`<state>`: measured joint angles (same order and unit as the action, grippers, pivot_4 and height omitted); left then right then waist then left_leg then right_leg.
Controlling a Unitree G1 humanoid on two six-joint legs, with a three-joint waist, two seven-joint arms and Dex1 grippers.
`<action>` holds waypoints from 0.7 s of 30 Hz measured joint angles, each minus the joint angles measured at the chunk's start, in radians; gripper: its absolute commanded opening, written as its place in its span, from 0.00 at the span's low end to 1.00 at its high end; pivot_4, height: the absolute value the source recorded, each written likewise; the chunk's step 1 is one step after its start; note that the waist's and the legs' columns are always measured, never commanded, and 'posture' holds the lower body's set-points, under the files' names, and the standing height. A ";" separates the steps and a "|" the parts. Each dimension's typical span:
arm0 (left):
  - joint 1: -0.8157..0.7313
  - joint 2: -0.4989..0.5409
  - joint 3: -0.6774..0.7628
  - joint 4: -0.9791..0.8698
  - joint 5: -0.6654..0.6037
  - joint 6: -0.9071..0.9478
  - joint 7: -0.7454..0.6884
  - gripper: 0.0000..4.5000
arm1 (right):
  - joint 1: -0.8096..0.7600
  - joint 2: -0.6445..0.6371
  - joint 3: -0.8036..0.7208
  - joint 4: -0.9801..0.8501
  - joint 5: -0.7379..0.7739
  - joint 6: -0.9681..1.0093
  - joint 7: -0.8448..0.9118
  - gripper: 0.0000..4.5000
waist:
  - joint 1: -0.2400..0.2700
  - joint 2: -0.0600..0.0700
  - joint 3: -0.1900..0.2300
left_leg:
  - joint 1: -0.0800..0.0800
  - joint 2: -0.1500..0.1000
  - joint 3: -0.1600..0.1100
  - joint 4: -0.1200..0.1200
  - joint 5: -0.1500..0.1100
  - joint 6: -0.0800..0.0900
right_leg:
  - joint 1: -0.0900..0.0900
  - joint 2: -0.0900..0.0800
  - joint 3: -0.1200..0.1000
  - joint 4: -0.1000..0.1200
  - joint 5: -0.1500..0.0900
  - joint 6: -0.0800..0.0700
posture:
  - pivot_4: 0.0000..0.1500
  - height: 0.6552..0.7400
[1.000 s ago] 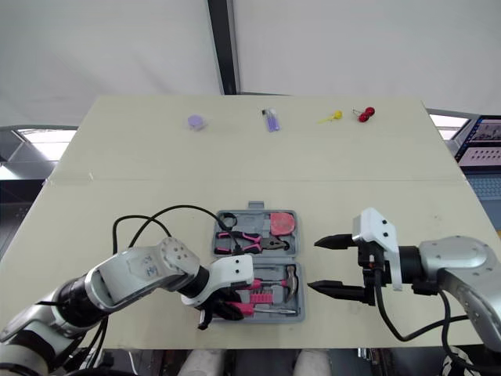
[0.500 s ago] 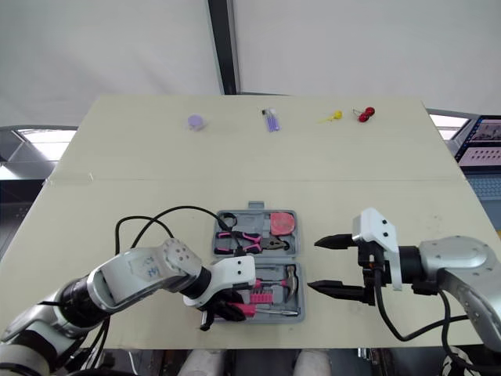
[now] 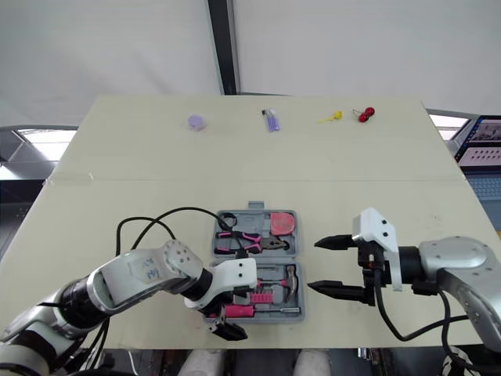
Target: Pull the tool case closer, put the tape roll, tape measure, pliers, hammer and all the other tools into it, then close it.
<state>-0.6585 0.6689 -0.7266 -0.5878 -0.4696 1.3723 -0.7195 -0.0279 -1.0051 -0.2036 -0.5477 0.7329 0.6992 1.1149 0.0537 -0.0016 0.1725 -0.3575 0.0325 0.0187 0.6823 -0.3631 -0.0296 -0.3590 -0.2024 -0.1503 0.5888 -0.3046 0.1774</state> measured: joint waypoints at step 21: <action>0.380 0.048 0.371 0.198 0.010 -0.798 -0.293 0.14 | -0.070 -0.016 0.003 0.041 -0.008 -0.005 0.018 1.00 | 0.002 0.000 0.000 | 0.000 0.000 0.000 0.000 0.000 0.000 | 0.000 0.000 0.000 -0.001 0.000 0.000 | 1.00 1.00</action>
<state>-0.2789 0.7170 -0.3558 -0.3895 -0.4599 0.5745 -1.0127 -0.0976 -1.0210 -0.2010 -0.5064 0.7251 0.6943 1.1326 0.0558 -0.0013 0.1723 -0.3575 0.0325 0.0189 0.6825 -0.3632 -0.0295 -0.3589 -0.2026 -0.1505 0.5882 -0.3045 0.1772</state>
